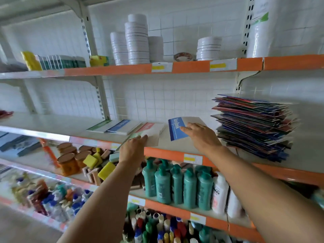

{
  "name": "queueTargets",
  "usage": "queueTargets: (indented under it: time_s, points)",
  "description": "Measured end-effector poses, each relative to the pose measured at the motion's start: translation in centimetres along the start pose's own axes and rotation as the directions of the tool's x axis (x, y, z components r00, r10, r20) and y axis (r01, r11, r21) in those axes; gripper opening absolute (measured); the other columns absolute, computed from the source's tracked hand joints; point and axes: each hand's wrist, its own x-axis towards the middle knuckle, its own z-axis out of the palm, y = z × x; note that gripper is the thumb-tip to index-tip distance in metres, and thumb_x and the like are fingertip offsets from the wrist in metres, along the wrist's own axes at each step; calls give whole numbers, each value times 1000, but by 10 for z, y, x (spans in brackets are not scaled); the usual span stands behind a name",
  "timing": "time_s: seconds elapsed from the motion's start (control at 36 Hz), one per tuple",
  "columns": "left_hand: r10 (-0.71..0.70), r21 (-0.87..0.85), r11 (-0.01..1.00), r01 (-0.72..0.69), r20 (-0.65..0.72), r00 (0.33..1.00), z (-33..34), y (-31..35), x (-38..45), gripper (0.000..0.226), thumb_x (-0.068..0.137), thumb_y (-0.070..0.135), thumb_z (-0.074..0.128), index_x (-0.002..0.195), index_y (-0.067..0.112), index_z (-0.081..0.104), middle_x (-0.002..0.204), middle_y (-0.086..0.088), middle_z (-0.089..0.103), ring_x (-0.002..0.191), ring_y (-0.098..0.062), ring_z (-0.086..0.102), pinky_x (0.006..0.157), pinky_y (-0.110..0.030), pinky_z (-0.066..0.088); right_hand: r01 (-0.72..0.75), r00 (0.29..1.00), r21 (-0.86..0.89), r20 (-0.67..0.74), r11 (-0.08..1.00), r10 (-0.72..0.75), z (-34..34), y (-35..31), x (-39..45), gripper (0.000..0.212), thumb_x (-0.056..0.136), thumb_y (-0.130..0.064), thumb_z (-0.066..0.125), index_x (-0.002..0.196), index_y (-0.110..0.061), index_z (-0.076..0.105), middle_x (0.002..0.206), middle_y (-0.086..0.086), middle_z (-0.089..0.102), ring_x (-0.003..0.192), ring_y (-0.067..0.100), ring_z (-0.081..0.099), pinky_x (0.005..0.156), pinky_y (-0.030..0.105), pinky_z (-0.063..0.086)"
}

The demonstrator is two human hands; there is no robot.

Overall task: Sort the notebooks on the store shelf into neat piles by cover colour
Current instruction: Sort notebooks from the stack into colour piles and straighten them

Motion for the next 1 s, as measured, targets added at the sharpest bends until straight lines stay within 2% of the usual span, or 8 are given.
queueTargets:
  time_s: [0.14,0.33,0.5,0.61,0.81,1.0]
  points:
    - [-8,5,1000,7,14,1000,5,-59,-4,52,95,9,42,143,29,39,137,-2,51,119,-26,54,92,-38,46,-46,996,31,84,998,43,22,-46,13,62,96,5,34,151,-24,24,149,9,35,133,28,38,105,35,37]
    - [-44,11,999,44,48,998,13,-129,-2,53,98,10,36,147,31,33,143,-2,46,124,-28,51,95,-36,42,-63,993,62,100,996,56,33,-103,43,65,94,7,32,151,-22,23,153,8,31,136,25,34,108,33,33]
    - [-57,13,998,56,61,997,27,-179,4,55,97,9,39,147,32,33,140,-1,49,118,-27,55,87,-38,47,-63,991,91,122,994,51,45,-143,66,60,98,2,31,152,-23,23,154,7,28,138,25,32,109,31,31]
    - [-51,-7,999,51,34,998,34,-202,13,54,95,7,42,145,28,37,137,-1,52,116,-28,56,86,-36,47,-58,991,94,128,994,46,57,-160,85,56,100,-3,31,152,-22,22,153,8,31,137,25,33,109,32,31]
    - [-44,15,999,44,14,999,49,-236,47,60,91,3,42,145,28,35,135,1,52,111,-27,58,77,-34,47,-40,994,103,109,994,29,73,-176,135,60,97,1,30,152,-23,22,151,7,33,136,24,34,107,31,34]
    - [-55,52,997,54,10,998,68,-262,94,55,94,6,43,144,28,36,134,1,53,114,-27,58,81,-39,50,-41,996,154,80,987,29,99,-183,194,57,100,-3,31,152,-24,22,151,8,34,136,24,35,106,29,31]
